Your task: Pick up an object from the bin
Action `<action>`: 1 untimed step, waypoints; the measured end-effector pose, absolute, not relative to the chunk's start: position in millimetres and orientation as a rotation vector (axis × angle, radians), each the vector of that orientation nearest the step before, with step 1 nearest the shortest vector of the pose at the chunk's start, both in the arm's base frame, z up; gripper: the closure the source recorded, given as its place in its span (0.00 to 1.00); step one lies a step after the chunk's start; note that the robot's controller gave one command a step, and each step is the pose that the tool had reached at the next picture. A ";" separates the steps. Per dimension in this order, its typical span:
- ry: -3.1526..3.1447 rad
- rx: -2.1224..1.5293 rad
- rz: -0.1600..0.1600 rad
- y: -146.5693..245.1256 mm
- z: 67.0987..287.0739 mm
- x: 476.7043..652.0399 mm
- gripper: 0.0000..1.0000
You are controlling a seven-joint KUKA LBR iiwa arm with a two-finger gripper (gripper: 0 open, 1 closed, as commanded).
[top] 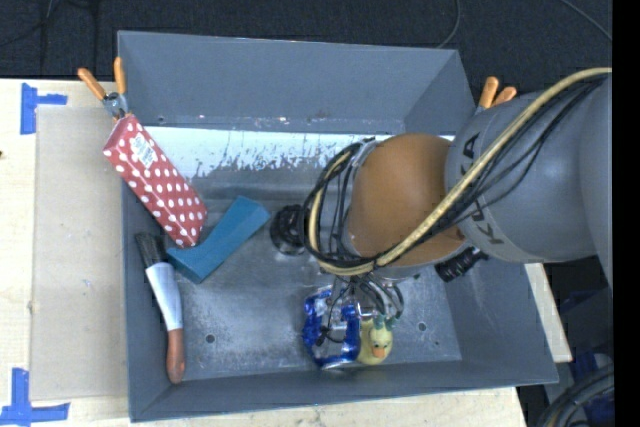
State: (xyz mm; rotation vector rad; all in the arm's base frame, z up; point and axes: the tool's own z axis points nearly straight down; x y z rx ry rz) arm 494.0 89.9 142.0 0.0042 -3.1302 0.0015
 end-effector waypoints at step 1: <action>-3.138 -0.001 0.000 89.6 145.9 496.1 0.00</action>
Offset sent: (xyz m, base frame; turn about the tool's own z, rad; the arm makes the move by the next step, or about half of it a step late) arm 0.0141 -0.0852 -0.0502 0.0825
